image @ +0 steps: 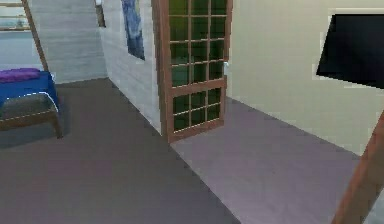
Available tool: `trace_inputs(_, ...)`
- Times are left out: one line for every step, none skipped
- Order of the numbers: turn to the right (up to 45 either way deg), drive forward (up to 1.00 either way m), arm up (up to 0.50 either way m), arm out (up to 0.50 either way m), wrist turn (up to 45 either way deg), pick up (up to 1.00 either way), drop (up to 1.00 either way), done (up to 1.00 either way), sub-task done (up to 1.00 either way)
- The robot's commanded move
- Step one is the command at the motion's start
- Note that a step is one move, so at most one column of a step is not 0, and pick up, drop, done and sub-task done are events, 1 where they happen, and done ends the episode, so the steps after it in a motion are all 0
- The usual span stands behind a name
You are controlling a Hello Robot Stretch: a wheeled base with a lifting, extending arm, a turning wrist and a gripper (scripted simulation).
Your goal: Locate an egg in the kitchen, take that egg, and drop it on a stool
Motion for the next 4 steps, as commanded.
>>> trace_inputs(0.0, 0.45, 0.0, 0.0, 0.0, 0.0, 0.0, 0.0, 0.0)
trace_inputs(9.0, 0.0, 0.0, 0.0, 0.0, 0.0, 0.0, 0.0, 0.0)
trace_inputs(0.0, 0.45, 0.0, 0.0, 0.0, 0.0, 0.0, 0.0, 0.0)
trace_inputs(27.0, 0.0, 0.0, 0.0, 0.0, 0.0, 0.0, 0.0, 0.0)
